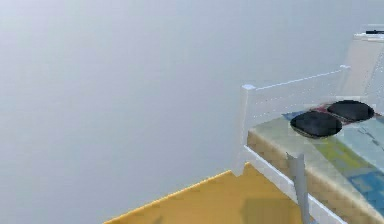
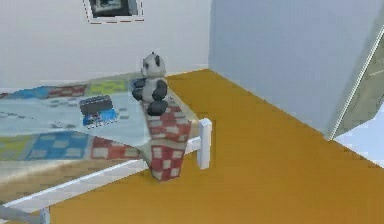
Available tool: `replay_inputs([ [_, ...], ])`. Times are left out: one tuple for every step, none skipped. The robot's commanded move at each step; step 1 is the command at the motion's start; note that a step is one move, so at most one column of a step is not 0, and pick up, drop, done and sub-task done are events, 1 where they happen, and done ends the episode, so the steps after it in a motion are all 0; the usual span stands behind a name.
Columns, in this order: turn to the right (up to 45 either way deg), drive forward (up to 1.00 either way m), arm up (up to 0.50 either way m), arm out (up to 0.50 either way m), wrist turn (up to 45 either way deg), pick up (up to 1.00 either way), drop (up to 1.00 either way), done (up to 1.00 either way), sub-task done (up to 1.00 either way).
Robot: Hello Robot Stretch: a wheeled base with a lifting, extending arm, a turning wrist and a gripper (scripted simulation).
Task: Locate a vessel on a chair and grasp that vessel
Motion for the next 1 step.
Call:
replay_inputs([
  [-6.0, 0.0, 0.0, 0.0, 0.0, 0.0, 0.0, 0.0, 0.0],
])
